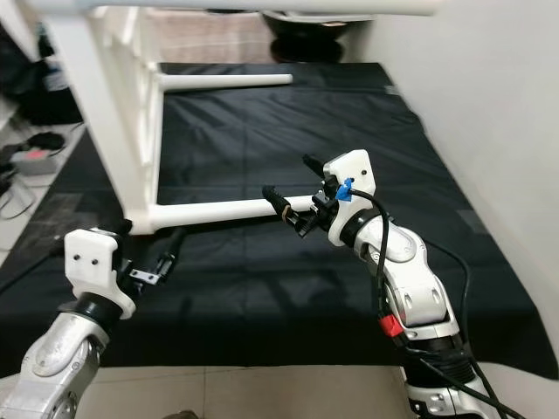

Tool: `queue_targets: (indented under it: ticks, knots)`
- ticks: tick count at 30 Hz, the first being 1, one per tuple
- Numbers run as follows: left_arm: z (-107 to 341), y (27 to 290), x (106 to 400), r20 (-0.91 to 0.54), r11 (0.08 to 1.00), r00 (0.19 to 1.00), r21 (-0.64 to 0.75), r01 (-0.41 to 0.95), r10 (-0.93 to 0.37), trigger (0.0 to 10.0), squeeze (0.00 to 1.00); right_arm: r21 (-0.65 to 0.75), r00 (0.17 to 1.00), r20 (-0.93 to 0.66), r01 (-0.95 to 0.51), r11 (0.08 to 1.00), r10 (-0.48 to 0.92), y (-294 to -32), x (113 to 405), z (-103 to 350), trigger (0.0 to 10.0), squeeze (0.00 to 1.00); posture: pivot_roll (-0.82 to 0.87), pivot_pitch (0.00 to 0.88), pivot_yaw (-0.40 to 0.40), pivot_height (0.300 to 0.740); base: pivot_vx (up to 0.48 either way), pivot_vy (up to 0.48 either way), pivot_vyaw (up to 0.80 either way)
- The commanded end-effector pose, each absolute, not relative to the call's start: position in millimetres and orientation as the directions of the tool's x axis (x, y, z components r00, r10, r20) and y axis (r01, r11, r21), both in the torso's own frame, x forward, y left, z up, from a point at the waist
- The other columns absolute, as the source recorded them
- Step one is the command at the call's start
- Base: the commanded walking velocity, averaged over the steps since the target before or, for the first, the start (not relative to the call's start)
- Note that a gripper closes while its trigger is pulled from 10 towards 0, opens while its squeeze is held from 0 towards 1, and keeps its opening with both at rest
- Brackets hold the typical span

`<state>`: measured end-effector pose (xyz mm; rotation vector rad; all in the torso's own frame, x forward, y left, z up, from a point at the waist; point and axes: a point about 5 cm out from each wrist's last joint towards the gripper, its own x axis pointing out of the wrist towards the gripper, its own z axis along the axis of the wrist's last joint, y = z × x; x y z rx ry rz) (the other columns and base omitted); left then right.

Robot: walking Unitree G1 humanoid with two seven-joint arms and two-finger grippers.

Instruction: Building children table

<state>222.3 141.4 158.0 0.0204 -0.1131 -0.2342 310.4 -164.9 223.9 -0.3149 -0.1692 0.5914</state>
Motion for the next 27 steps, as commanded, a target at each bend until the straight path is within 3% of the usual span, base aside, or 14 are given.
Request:
queue_targets:
  ticks: [1,27]
  knots:
    - [150.5,144.5,224.7,0.084,0.975,0.972,0.06,0.214,-0.218,10.0,0.0,-0.366,0.82,0.063,-0.511,0.778,0.568,-167.8,312.2,223.7,10.0,0.0,0.0,0.054,-0.035,0.74,0.0,0.0,0.76]
    - [146.5,137.4,245.4,0.072,0.969,0.969,0.096,0.227,-0.234,10.0,0.0,-0.35,0.822,0.053,-0.516,0.782,0.567,-171.5,307.4,208.9,10.0,0.0,-0.02,0.023,-0.035,0.74,0.0,0.0,0.74]
